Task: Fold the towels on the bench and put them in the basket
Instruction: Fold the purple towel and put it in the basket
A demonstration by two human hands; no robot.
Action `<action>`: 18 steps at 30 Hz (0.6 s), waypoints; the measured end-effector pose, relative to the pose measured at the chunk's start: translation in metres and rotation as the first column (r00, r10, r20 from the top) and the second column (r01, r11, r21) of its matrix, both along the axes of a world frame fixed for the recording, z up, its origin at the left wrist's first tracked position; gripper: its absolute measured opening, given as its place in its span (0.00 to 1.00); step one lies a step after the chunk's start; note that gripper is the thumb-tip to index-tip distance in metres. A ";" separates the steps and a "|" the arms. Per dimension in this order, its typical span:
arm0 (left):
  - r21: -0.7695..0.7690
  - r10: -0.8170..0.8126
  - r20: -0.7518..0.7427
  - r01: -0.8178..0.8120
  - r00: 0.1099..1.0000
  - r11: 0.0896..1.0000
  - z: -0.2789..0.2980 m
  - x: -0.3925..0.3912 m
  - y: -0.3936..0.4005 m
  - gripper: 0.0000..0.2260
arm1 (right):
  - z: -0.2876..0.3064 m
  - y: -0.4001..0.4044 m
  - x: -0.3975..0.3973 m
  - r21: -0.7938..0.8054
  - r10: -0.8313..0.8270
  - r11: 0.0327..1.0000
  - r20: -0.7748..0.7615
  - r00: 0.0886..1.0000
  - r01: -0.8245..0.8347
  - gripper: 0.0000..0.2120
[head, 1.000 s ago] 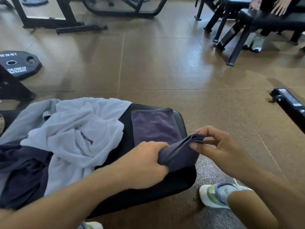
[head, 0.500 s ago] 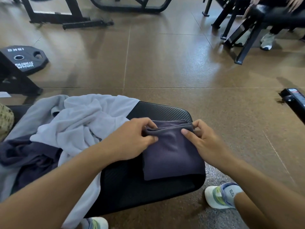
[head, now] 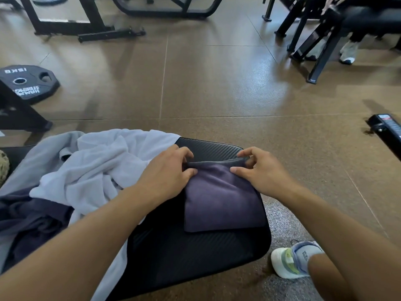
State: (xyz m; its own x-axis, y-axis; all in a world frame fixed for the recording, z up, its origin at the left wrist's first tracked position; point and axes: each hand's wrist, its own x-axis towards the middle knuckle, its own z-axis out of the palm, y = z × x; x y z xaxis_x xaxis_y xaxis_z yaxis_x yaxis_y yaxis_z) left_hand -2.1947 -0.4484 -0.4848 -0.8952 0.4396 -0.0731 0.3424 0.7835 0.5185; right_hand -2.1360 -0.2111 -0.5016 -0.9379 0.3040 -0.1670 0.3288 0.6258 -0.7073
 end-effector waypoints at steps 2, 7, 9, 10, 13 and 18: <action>-0.069 -0.009 0.015 0.010 1.000 0.998 0.002 -0.003 0.001 0.16 | 0.007 0.003 -0.004 0.074 0.084 0.993 0.073 0.994 -0.090 0.18; -0.118 -0.018 0.180 0.040 0.983 0.992 0.012 -0.005 0.000 0.07 | 0.026 0.004 -0.007 0.153 0.186 0.962 0.230 0.955 -0.224 0.19; -0.108 -0.051 0.238 0.078 0.970 0.991 0.016 -0.003 0.000 0.06 | 0.030 0.005 -0.005 0.051 0.203 0.974 0.251 0.947 -0.222 0.13; -0.081 -0.064 0.259 0.088 0.964 0.993 0.019 -0.002 0.000 0.06 | 0.033 0.006 -0.004 -0.035 0.215 0.976 0.263 0.940 -0.213 0.12; 0.038 -0.082 0.320 0.074 0.944 0.997 0.028 0.002 -0.001 0.08 | 0.040 0.010 0.000 -0.270 0.273 0.943 0.284 0.919 -0.196 0.14; 0.225 -0.138 0.433 0.042 0.891 0.973 0.045 0.010 -0.004 0.15 | 0.060 0.008 0.012 -0.355 0.345 0.899 0.214 0.914 -0.256 0.23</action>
State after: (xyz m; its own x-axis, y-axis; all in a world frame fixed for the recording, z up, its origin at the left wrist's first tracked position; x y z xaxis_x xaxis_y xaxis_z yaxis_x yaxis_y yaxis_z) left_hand -2.1850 -0.4521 -0.4402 -0.7459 0.5652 -0.3523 0.1032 0.6207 0.7772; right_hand -2.1241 -0.2027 -0.4416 -0.8825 -0.0953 -0.4605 0.3629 0.4849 -0.7957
